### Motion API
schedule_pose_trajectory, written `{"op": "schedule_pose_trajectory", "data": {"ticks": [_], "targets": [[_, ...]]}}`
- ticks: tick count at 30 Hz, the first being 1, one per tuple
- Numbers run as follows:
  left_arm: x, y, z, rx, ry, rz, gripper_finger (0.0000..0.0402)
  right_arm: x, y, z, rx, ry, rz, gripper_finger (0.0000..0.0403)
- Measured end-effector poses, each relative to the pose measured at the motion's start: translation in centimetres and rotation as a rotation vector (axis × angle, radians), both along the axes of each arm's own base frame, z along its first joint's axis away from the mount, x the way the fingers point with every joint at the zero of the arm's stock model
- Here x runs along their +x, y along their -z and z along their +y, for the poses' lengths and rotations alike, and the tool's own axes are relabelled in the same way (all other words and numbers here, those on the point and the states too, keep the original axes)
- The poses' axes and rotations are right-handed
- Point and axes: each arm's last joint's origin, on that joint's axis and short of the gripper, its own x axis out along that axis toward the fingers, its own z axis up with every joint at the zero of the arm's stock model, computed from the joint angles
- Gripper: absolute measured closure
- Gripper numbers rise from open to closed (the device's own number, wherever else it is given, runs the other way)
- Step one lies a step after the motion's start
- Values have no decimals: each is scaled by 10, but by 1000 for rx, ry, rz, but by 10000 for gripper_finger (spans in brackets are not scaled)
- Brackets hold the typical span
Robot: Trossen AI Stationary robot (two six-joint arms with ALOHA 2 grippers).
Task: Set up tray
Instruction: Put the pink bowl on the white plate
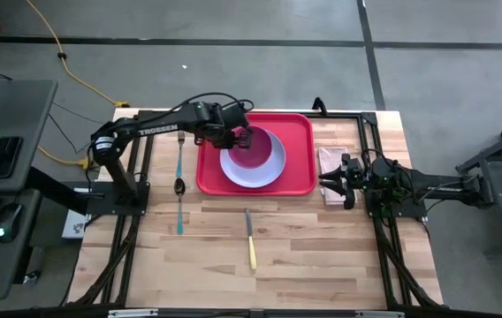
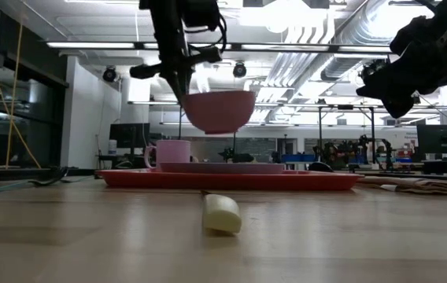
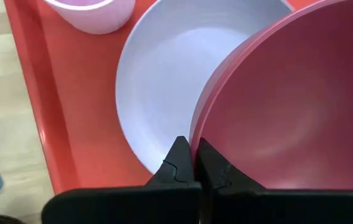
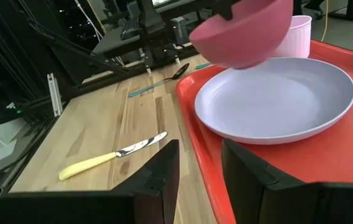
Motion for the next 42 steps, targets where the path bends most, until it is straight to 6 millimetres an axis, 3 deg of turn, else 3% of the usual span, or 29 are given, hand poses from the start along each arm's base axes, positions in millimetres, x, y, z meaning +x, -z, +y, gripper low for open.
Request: {"op": "schedule_pose_trajectory", "data": {"ticks": [14,30,42], "targets": [[-1,7,22,-4,-43,-14,388,0,0,0,0,1,4,304],[-1,7,22,-8,-42,-15,388,0,0,0,0,3,4,304],[18,43,28,-92,-24,59,388,0,1,0,-5,-1,7,304]]}}
